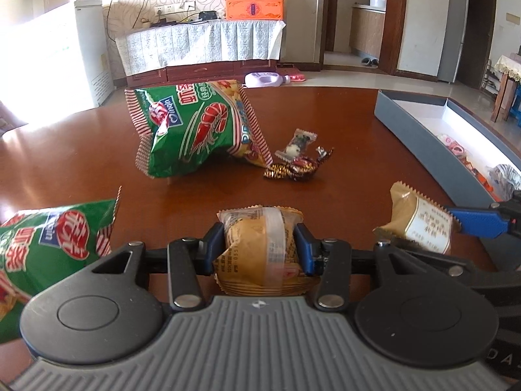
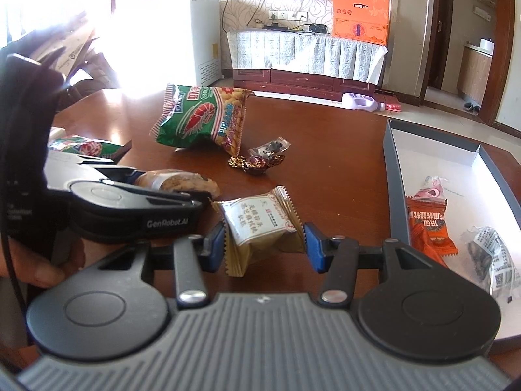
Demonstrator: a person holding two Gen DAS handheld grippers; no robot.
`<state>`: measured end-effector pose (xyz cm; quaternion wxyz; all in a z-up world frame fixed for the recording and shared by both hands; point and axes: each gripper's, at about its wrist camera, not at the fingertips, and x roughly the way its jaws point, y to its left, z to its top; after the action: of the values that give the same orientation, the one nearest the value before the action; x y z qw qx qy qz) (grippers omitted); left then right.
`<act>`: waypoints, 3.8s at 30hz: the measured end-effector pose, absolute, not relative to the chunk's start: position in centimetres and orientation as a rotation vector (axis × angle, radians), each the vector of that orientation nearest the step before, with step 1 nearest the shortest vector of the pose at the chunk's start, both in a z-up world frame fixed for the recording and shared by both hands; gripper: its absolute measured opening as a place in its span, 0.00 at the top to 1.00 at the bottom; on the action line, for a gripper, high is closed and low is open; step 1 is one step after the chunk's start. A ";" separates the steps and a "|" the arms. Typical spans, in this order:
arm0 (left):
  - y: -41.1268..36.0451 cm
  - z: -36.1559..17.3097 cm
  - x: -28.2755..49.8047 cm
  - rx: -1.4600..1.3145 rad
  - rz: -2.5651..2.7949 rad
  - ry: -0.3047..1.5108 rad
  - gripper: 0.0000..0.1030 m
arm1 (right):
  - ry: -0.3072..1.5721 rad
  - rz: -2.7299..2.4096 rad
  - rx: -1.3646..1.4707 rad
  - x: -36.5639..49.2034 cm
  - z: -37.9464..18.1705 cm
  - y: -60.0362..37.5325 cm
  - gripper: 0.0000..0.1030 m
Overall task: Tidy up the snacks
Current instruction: 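Carry both held cake packets over the grey box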
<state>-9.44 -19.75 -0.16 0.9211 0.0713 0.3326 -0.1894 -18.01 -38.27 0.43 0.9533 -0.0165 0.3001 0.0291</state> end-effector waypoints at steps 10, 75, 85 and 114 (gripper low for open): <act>-18.7 0.4 -12.0 0.134 -0.345 0.717 0.50 | 0.586 0.082 -0.056 -20.1 1.2 -37.8 0.49; -27.5 5.1 -13.3 0.084 -0.437 0.580 0.49 | 0.419 -0.013 0.019 -25.2 5.0 -45.4 0.52; -30.7 4.9 -13.2 0.092 -0.474 0.577 0.49 | 0.422 -0.041 0.033 -25.7 4.7 -46.9 0.52; -37.6 4.6 -12.1 0.108 -0.578 0.570 0.49 | 0.423 -0.157 0.076 -26.7 4.5 -50.6 0.52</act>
<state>-12.06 -37.62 4.58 0.9173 0.0527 0.2770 -0.2811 -26.69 -50.56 4.54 0.9739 0.0376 0.2097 -0.0779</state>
